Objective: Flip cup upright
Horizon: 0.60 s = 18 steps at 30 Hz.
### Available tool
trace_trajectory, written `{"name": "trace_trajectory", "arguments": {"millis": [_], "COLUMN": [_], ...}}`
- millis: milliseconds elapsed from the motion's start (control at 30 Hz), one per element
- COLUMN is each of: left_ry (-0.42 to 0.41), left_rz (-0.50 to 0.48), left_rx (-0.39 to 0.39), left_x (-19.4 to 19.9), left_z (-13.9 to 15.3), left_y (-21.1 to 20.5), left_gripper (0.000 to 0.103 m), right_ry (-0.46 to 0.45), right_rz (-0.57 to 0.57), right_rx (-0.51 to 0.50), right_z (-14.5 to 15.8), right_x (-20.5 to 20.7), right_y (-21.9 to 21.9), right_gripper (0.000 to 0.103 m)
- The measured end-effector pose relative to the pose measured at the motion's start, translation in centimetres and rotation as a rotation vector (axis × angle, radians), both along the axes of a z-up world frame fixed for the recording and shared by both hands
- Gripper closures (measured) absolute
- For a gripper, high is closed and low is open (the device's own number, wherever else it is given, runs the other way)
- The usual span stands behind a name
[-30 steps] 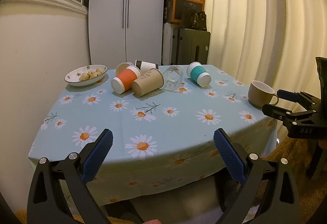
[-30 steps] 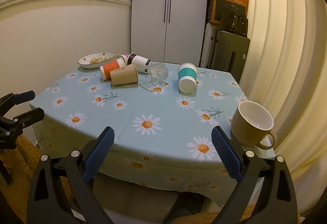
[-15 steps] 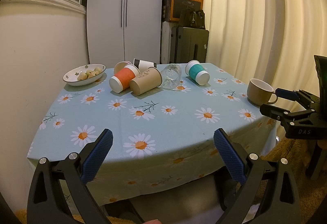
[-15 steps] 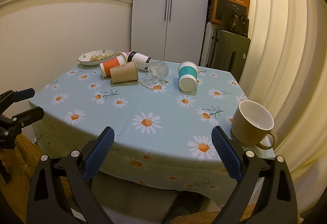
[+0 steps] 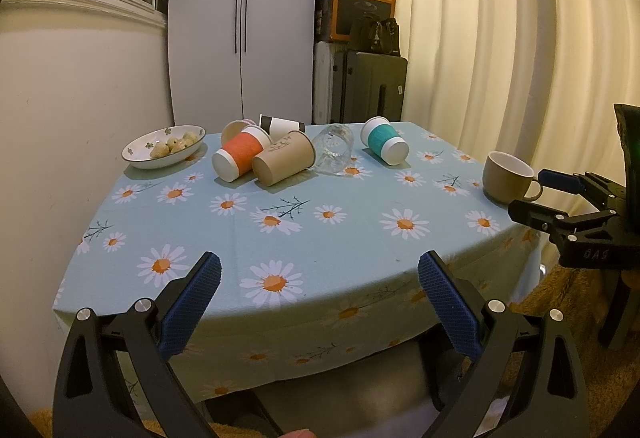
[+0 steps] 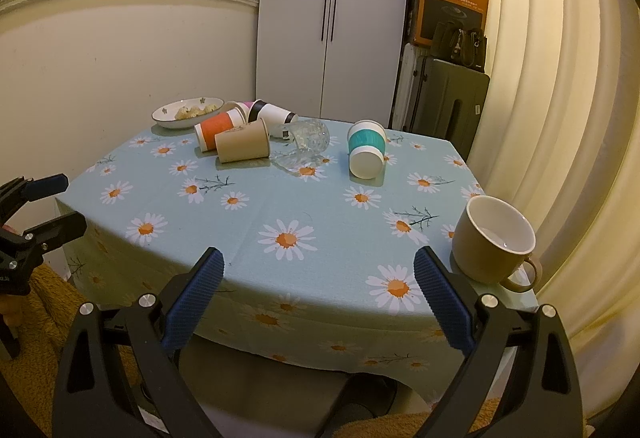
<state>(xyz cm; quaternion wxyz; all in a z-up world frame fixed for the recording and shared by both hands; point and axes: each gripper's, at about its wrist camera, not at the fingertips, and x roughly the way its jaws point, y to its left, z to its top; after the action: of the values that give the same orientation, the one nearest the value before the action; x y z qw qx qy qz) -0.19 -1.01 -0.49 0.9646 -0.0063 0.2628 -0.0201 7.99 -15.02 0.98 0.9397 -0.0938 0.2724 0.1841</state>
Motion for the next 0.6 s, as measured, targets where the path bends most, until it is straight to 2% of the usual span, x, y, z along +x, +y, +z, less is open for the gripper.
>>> {"name": "trace_trajectory", "arguments": {"millis": [267, 433, 600], "left_ry": [-0.024, -0.072, -0.071], "left_rz": [0.022, 0.001, -0.016], "left_rx": [0.014, 0.025, 0.03], "left_x": [-0.4, -1.4, -1.6], "left_z": [0.3, 1.1, 1.4], "left_y": [-0.1, -0.5, -1.1], "left_gripper": [0.007, 0.007, 0.007], "right_ry": [0.023, 0.038, 0.05], "right_rz": [-0.005, 0.009, 0.03], "right_rx": [0.012, 0.024, 0.019], "right_z": [-0.1, 0.1, 0.1], "right_x": [-0.1, -0.4, -0.7], "right_y": [-0.5, -0.4, 0.1], "right_gripper": [0.008, 0.008, 0.008]}}
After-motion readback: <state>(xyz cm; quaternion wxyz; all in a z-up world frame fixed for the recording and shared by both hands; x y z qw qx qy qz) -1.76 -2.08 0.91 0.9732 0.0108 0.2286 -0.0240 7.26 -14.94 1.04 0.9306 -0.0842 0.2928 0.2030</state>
